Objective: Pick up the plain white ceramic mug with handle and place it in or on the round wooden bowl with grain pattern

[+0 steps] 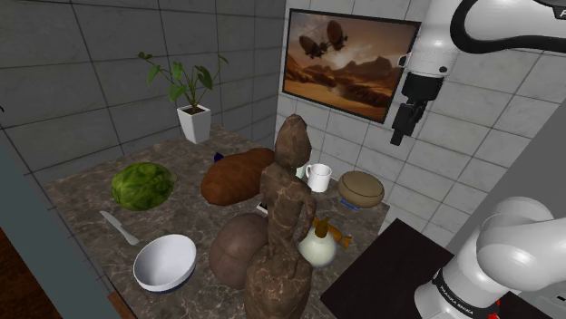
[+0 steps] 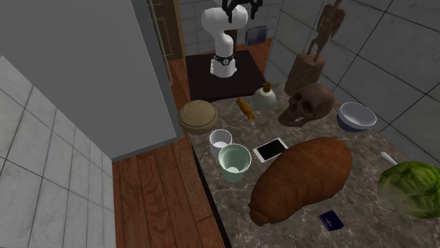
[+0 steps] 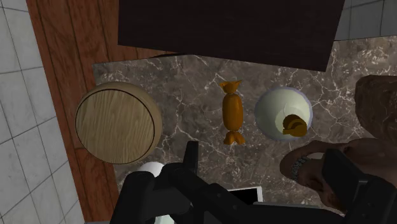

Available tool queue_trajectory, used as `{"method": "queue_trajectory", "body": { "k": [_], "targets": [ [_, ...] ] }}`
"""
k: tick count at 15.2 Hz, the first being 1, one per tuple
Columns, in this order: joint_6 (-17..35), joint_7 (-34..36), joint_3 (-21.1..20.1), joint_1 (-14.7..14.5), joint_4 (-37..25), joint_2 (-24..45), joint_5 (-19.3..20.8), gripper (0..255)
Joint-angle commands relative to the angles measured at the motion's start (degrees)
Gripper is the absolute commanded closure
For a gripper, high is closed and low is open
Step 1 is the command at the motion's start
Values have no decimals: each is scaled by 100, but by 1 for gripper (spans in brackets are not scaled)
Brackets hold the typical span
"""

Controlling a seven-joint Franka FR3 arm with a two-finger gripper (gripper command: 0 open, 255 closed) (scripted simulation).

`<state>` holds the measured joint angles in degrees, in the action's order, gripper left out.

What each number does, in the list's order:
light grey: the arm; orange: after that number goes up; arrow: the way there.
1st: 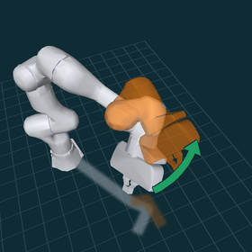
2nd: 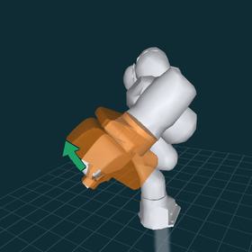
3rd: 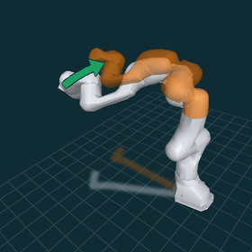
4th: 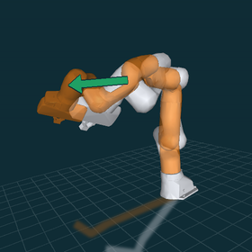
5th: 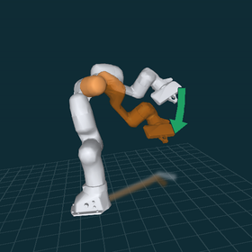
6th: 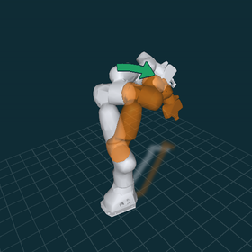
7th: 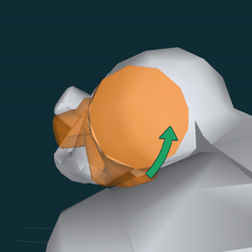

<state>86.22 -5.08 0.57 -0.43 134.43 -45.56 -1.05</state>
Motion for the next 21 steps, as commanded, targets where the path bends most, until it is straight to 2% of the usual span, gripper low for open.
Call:
{"method": "queue_trajectory", "body": {
  "k": [1, 11, 21],
  "targets": [
    [0, 0, 0, 0, 0, 0, 0, 0],
    [1978, -434, 298, 61, 527, 1399, 208, 0],
    [3726, -876, 563, 86, 213, 3406, 210, 0]
  ]
}}
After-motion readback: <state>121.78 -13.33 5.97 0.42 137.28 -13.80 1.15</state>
